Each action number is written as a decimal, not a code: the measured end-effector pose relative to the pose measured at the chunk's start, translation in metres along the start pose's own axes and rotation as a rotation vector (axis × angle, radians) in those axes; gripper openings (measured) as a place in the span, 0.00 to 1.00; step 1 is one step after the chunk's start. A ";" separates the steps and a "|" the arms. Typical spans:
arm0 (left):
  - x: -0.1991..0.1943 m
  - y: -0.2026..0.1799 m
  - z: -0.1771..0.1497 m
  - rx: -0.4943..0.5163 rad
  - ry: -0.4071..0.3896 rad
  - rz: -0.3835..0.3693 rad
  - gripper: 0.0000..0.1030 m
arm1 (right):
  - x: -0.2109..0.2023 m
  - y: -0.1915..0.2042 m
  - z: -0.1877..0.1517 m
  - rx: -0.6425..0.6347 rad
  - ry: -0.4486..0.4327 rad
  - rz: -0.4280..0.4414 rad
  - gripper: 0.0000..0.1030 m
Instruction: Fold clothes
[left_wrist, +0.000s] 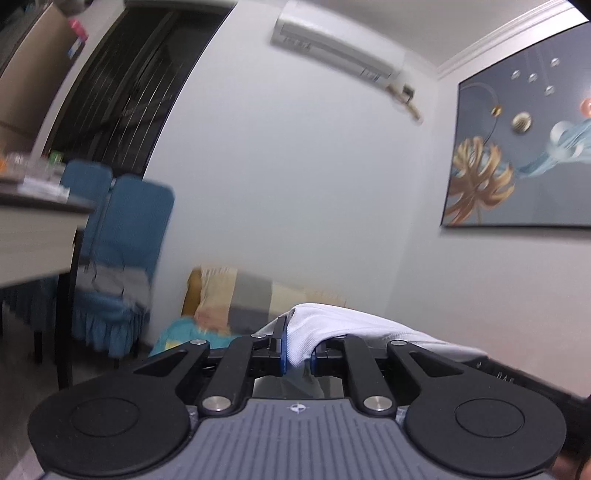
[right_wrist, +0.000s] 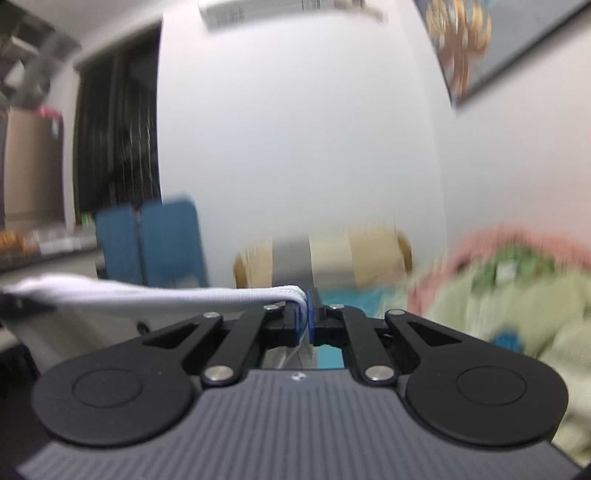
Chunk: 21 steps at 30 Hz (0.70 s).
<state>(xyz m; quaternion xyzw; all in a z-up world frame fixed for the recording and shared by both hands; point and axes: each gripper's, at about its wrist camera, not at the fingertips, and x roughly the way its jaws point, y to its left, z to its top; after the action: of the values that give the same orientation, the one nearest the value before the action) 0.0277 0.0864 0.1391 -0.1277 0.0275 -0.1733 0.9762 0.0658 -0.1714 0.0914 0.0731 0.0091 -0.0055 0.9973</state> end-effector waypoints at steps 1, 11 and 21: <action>-0.006 -0.008 0.018 0.007 -0.026 -0.010 0.11 | -0.007 0.000 0.019 -0.007 -0.043 0.002 0.06; -0.080 -0.073 0.162 0.030 -0.070 -0.090 0.11 | -0.093 0.007 0.198 0.004 -0.209 0.135 0.06; -0.003 0.005 0.046 -0.110 0.320 -0.036 0.11 | -0.027 -0.017 0.100 0.072 0.189 0.231 0.06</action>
<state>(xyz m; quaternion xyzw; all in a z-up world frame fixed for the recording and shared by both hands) 0.0310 0.1034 0.1826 -0.1521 0.1898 -0.2070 0.9476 0.0404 -0.2025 0.1881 0.1097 0.0944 0.1159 0.9827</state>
